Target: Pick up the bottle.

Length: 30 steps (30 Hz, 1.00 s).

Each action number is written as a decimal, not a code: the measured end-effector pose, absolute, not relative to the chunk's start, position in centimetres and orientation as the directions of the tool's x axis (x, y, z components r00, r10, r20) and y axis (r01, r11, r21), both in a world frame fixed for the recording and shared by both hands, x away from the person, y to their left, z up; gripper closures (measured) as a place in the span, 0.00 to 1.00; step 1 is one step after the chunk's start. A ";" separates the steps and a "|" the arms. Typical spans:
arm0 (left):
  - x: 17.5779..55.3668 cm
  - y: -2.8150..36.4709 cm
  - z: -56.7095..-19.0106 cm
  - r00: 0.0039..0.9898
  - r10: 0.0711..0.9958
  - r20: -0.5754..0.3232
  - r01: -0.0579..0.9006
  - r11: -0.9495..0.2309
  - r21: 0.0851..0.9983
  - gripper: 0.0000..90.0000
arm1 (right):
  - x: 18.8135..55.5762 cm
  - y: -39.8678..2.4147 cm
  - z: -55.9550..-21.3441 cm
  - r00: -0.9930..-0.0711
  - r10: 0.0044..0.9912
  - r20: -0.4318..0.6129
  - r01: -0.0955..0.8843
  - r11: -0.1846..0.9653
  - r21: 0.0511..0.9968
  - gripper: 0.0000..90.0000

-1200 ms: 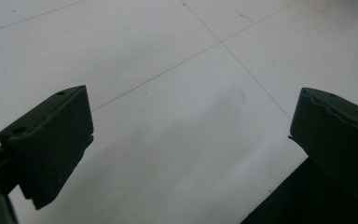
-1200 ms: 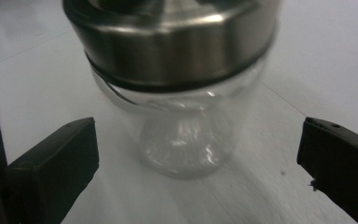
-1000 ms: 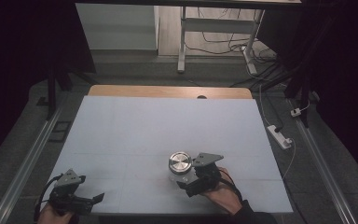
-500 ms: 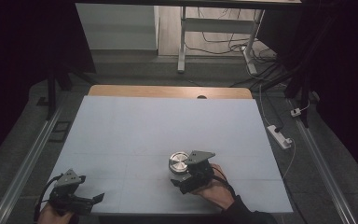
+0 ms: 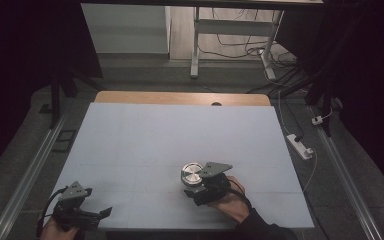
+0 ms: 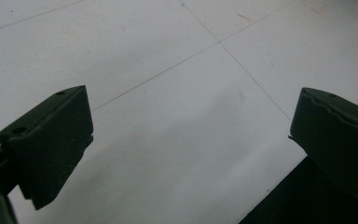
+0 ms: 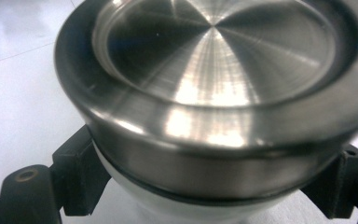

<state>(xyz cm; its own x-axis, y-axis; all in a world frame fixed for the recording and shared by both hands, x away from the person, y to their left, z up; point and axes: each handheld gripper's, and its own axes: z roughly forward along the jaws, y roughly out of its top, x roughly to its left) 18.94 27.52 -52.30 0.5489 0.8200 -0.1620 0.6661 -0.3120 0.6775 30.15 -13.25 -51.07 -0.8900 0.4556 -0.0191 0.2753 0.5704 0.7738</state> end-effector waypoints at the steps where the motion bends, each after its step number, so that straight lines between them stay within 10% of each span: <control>1: 18.9 27.5 -52.3 0.549 0.820 -0.162 0.666 -0.312 0.678 0.00 | 30.2 -13.3 -51.1 -0.890 0.455 -0.021 0.274 0.572 0.773 0.17; 30: 18.9 27.5 -52.3 0.549 0.820 -0.160 0.666 -0.314 0.677 0.00 | 30.5 -12.7 -47.6 -0.884 0.467 0.003 0.278 0.523 0.806 0.17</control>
<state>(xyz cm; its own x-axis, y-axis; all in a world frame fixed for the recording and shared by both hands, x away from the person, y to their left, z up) 18.95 27.49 -52.29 0.5488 0.8205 -0.1599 0.6660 -0.3136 0.6768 30.53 -12.68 -47.61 -0.8843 0.4669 0.0025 0.2782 0.5226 0.8059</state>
